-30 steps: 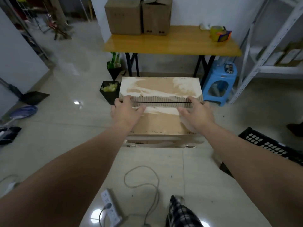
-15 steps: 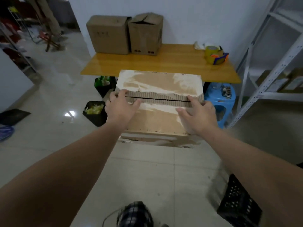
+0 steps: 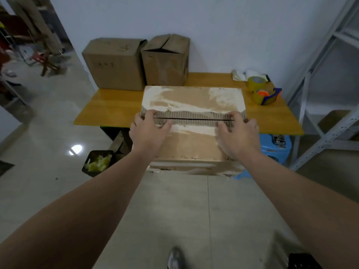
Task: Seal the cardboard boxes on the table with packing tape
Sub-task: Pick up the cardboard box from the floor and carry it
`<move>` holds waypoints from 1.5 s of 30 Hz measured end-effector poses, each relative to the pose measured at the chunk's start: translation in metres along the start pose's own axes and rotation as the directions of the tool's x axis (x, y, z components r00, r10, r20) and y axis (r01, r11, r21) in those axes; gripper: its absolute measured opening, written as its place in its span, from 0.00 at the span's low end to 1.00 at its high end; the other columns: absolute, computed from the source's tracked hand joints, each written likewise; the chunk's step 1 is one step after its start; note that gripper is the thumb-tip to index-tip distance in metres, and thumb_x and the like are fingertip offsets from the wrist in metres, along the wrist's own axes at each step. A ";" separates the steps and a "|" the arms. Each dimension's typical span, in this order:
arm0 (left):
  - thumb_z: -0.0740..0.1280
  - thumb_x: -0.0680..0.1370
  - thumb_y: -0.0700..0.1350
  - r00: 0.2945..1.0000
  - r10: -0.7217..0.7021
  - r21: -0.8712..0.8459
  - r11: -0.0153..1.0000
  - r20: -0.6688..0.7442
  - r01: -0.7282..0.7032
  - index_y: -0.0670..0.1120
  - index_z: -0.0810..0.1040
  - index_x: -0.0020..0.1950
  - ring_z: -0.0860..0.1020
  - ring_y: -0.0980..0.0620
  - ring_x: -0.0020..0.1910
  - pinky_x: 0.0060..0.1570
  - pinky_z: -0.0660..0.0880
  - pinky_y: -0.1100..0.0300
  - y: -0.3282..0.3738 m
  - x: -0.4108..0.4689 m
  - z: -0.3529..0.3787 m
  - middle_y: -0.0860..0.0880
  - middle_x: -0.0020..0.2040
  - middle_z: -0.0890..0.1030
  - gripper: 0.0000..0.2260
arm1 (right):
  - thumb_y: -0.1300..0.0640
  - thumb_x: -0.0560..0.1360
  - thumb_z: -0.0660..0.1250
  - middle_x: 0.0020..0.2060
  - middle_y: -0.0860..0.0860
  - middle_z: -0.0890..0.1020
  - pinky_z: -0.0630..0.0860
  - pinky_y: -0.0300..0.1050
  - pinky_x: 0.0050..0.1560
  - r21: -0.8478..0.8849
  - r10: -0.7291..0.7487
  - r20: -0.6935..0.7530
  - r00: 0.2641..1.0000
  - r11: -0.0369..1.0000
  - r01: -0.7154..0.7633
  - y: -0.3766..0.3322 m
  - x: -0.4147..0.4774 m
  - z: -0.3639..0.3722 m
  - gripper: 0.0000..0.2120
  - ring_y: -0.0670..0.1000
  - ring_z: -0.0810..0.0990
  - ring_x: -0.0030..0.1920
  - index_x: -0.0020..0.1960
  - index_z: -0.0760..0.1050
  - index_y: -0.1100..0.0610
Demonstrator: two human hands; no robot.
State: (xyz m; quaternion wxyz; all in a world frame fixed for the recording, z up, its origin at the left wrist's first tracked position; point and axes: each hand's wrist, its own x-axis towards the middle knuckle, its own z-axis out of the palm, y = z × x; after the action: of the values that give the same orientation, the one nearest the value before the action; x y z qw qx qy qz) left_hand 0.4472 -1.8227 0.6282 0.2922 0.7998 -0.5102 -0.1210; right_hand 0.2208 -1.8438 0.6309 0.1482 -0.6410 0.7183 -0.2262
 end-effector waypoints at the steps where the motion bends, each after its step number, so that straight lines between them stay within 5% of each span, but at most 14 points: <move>1: 0.64 0.74 0.63 1.000 0.002 0.003 1.000 0.004 -0.002 0.53 0.66 0.69 0.62 0.39 0.69 0.67 0.62 0.45 0.006 0.019 0.004 0.43 0.72 0.63 0.27 | 0.40 0.78 0.57 0.62 0.61 0.66 0.65 0.55 0.62 -0.001 0.009 -0.024 1.000 1.000 -0.009 -0.005 0.018 0.004 0.21 0.63 0.65 0.62 0.67 0.64 0.47; 13: 0.64 0.75 0.62 0.994 0.023 0.007 1.000 0.108 -0.024 0.54 0.65 0.70 0.60 0.38 0.70 0.68 0.59 0.46 0.084 0.169 0.106 0.43 0.74 0.59 0.26 | 0.41 0.77 0.60 0.62 0.61 0.67 0.66 0.52 0.60 -0.019 0.128 -0.068 0.989 0.991 -0.130 0.020 0.209 0.033 0.21 0.62 0.67 0.62 0.68 0.64 0.48; 17: 0.64 0.75 0.62 0.994 -0.026 0.040 0.999 0.110 0.021 0.55 0.65 0.70 0.58 0.37 0.71 0.69 0.57 0.45 0.121 0.218 0.146 0.42 0.75 0.58 0.26 | 0.37 0.76 0.58 0.65 0.62 0.65 0.64 0.53 0.65 -0.048 0.107 0.055 0.993 0.993 -0.105 0.046 0.275 0.037 0.28 0.64 0.65 0.64 0.72 0.60 0.47; 23: 0.63 0.75 0.62 0.991 -0.050 0.087 0.995 0.128 0.039 0.54 0.64 0.71 0.57 0.36 0.71 0.69 0.56 0.44 0.179 0.271 0.193 0.41 0.75 0.56 0.27 | 0.31 0.75 0.54 0.75 0.56 0.47 0.60 0.57 0.70 -0.125 -0.008 0.216 0.976 0.992 0.036 0.083 0.365 0.029 0.35 0.66 0.55 0.72 0.77 0.53 0.46; 34: 0.61 0.76 0.64 0.970 -0.074 0.211 0.977 0.233 0.024 0.53 0.62 0.72 0.58 0.36 0.71 0.68 0.56 0.45 0.212 0.365 0.284 0.40 0.74 0.56 0.28 | 0.31 0.76 0.50 0.77 0.53 0.47 0.60 0.60 0.70 -0.240 0.057 0.324 0.944 0.970 0.024 0.115 0.489 0.074 0.33 0.67 0.57 0.72 0.77 0.50 0.41; 40: 0.55 0.77 0.65 0.948 -0.068 0.323 0.946 0.310 -0.038 0.51 0.59 0.74 0.52 0.36 0.74 0.70 0.52 0.41 0.212 0.394 0.311 0.36 0.76 0.51 0.29 | 0.37 0.78 0.54 0.76 0.51 0.54 0.63 0.58 0.68 -0.162 0.015 0.271 0.962 0.986 0.031 0.125 0.527 0.083 0.26 0.64 0.61 0.71 0.74 0.60 0.42; 45: 0.51 0.80 0.61 0.899 0.152 0.407 0.852 0.410 -0.330 0.51 0.55 0.76 0.43 0.37 0.75 0.72 0.39 0.41 0.264 0.393 0.342 0.37 0.77 0.46 0.27 | 0.49 0.79 0.62 0.70 0.51 0.64 0.67 0.51 0.67 0.083 -0.119 0.263 0.957 0.992 0.100 0.139 0.551 0.069 0.20 0.57 0.68 0.67 0.69 0.71 0.51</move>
State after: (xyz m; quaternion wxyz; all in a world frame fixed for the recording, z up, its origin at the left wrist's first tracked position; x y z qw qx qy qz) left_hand 0.2587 -2.3708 0.5516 0.0051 0.7381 -0.6669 -0.1021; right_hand 0.0628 -2.3865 0.5430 0.2533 -0.6989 0.6469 -0.1700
